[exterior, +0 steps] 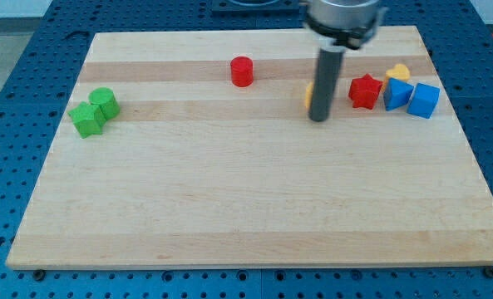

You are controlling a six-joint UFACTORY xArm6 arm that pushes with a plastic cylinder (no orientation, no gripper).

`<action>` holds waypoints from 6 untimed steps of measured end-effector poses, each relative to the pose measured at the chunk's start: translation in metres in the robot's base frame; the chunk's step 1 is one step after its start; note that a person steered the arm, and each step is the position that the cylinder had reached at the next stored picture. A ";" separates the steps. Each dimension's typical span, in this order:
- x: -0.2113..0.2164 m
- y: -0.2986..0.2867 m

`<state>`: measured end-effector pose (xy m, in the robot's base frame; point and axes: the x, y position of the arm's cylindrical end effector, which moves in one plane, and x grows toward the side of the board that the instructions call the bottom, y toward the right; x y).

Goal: Place your arm in between the yellow hexagon and red star

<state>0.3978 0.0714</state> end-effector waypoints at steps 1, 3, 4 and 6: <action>-0.005 -0.008; 0.004 0.045; -0.005 0.064; -0.065 -0.003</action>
